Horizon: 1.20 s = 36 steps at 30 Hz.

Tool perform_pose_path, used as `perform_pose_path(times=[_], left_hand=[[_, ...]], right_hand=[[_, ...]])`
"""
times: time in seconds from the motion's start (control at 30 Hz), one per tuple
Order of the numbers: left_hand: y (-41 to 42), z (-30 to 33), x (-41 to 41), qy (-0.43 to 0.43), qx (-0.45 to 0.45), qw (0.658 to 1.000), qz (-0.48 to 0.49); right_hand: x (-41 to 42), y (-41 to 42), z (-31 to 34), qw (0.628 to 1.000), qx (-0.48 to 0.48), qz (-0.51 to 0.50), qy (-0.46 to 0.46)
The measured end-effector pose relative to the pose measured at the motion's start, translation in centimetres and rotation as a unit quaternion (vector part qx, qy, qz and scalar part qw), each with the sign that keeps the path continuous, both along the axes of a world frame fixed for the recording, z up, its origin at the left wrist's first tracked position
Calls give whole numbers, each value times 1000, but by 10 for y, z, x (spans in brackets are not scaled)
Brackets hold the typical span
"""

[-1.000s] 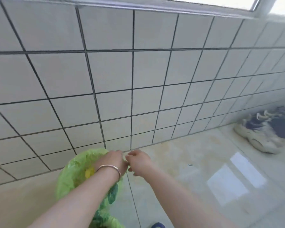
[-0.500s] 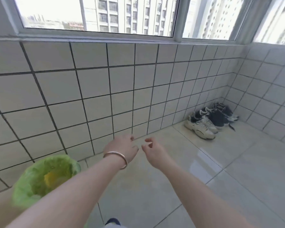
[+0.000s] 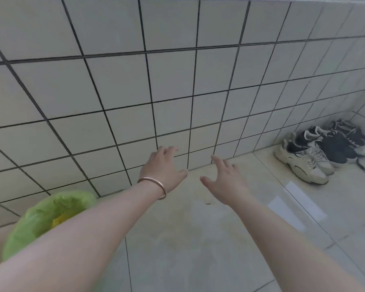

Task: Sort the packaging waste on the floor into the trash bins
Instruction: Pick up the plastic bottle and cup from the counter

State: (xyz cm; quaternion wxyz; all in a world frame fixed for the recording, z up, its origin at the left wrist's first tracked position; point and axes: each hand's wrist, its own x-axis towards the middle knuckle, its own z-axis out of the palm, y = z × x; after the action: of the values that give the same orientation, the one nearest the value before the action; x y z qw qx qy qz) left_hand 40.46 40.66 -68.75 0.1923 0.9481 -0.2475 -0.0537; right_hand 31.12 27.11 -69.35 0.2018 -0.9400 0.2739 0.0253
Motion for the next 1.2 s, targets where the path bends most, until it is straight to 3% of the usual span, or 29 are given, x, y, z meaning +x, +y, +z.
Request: perform_pose_path(times=[0.13, 0.3, 0.67, 0.93, 1.2], left_hand=[[6, 19, 41, 11, 14, 999, 40], [38, 97, 67, 59, -1, 993, 101], [168, 369, 30, 53, -8, 968, 245], [302, 516, -65, 4, -38, 929, 368], [483, 550, -144, -12, -58, 849, 525]], right_hand=[[54, -4, 27, 999, 21, 32, 22], [93, 20, 105, 994, 55, 89, 18], [105, 117, 370, 974, 106, 197, 39], [68, 267, 513, 920, 114, 375, 17], [42, 477, 551, 853, 124, 506, 21]])
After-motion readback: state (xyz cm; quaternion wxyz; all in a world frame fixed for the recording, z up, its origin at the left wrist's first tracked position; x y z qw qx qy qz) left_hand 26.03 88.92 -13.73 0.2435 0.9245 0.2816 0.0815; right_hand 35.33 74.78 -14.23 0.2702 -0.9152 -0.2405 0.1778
